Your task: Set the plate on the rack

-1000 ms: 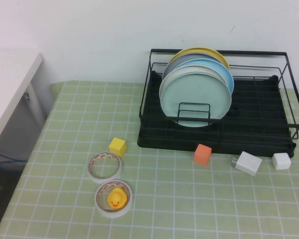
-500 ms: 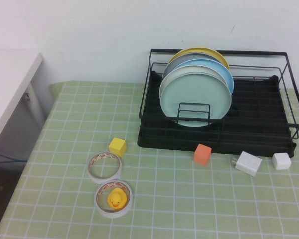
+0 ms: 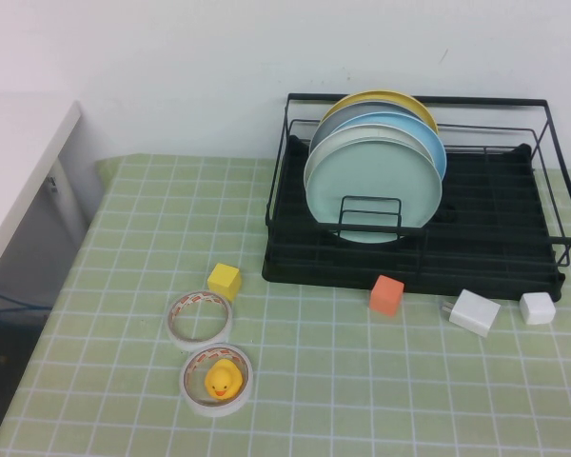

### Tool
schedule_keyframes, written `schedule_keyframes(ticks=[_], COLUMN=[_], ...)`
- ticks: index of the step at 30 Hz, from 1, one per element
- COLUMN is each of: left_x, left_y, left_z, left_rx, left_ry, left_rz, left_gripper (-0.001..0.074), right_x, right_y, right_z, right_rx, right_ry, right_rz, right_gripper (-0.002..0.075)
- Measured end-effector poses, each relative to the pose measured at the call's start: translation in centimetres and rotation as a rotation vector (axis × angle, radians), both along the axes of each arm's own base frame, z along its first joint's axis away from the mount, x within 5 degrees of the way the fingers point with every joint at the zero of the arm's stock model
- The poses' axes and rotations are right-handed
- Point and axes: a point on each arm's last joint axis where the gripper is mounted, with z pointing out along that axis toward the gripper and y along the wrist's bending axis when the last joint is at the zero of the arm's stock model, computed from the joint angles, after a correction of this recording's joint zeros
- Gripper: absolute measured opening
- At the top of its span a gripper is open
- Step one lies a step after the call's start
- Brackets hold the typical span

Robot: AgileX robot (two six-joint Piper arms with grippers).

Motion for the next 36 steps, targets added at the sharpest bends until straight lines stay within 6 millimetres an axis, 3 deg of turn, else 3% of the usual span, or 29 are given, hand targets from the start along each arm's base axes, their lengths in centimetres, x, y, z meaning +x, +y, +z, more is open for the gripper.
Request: schedule_keyframes(ticks=[7, 36], left_x=[0.0, 0.0], left_y=[0.0, 0.0], left_z=[0.0, 0.0], left_rx=[0.0, 0.0], left_ry=[0.0, 0.0], left_rz=[0.0, 0.0], left_gripper=[-0.0001, -0.0001], right_x=[-0.6, -0.7], right_y=[-0.8, -0.9], right_z=[-1.8, -1.8], right_rx=[0.079, 0.092], right_ry=[0.083, 0.094], right_rz=[-0.137, -0.149], right_gripper=[0.0009, 0.0009])
